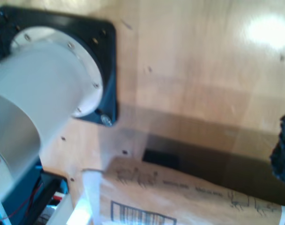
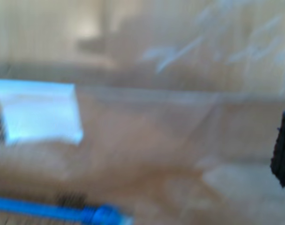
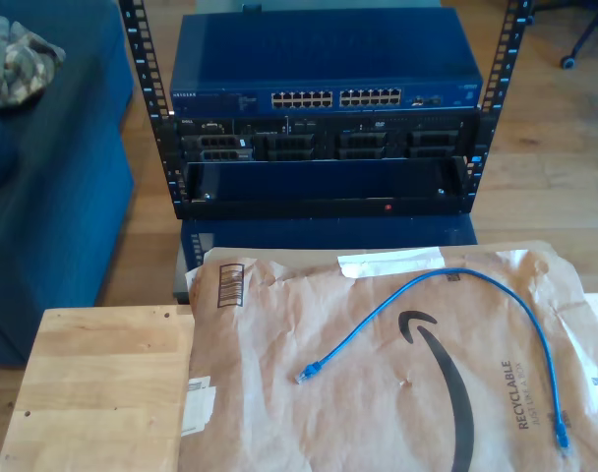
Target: Grab the cable and plug it in
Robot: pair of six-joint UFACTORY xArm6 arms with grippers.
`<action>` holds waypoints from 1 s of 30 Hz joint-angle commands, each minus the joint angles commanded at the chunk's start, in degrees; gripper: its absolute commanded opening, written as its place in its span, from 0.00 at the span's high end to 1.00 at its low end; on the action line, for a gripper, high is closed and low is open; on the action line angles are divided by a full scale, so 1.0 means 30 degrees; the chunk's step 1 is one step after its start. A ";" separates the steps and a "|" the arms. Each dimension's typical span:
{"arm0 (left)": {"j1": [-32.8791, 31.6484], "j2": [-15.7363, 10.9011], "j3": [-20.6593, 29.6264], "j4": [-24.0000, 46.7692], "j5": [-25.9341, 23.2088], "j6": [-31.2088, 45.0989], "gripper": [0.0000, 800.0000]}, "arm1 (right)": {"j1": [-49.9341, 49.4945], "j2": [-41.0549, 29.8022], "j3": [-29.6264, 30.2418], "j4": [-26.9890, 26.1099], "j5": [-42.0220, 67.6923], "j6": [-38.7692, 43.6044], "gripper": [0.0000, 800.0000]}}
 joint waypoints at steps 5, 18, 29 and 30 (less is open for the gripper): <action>-0.2989 0.0703 -0.0059 -0.1026 -0.0205 -0.2432 0.00 | 0.5978 0.1700 -0.1348 0.0264 0.0059 0.3956 0.01; -0.6505 0.1377 0.0000 -0.1934 -0.0615 -0.5802 0.00 | 1.4799 0.9436 -0.5773 0.2667 -0.4630 0.5011 0.01; -0.6388 0.1377 0.0117 -0.1905 -0.0645 -0.5744 0.00 | 1.4828 1.4007 -0.8352 0.2579 -0.4777 0.4982 0.01; -0.6388 0.1377 0.0117 -0.1905 -0.0645 -0.5744 0.00 | 1.4828 1.4095 -0.8322 0.2579 -0.4806 0.4982 0.01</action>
